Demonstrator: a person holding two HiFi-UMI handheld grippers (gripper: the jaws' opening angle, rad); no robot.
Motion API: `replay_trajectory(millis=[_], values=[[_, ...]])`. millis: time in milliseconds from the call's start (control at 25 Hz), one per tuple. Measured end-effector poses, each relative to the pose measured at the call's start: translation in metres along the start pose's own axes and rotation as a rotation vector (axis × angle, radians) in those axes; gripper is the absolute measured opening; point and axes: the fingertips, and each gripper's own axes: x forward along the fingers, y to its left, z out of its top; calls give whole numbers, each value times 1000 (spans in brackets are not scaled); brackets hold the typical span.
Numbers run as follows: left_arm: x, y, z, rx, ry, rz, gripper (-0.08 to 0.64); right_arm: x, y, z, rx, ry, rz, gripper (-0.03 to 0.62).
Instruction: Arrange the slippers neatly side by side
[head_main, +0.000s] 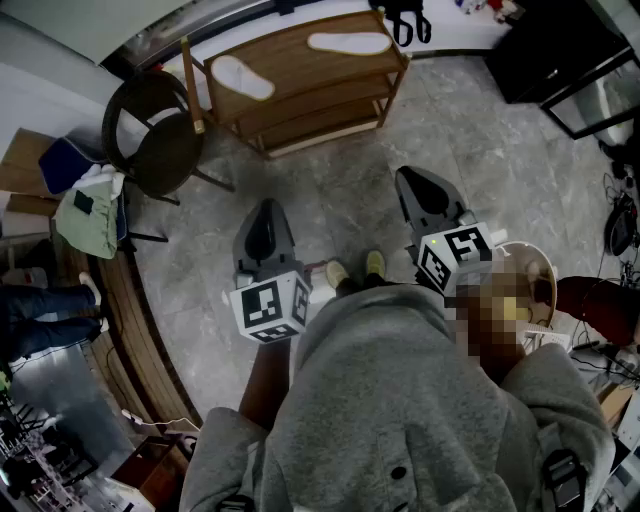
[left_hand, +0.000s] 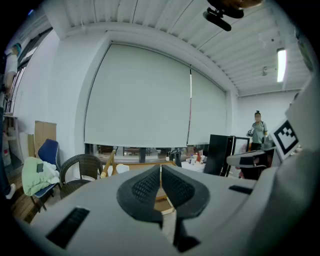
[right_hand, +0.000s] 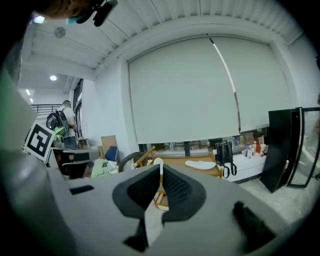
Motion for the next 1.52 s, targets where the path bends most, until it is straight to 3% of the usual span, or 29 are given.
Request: replay_trajectory(millis=[960, 1520], values=[[-24, 42, -5, -36, 8, -49, 21, 9, 57, 2, -19, -19, -10, 32], [14, 33, -7, -35, 2, -75, 21, 33, 24, -1, -44, -22, -16, 32]])
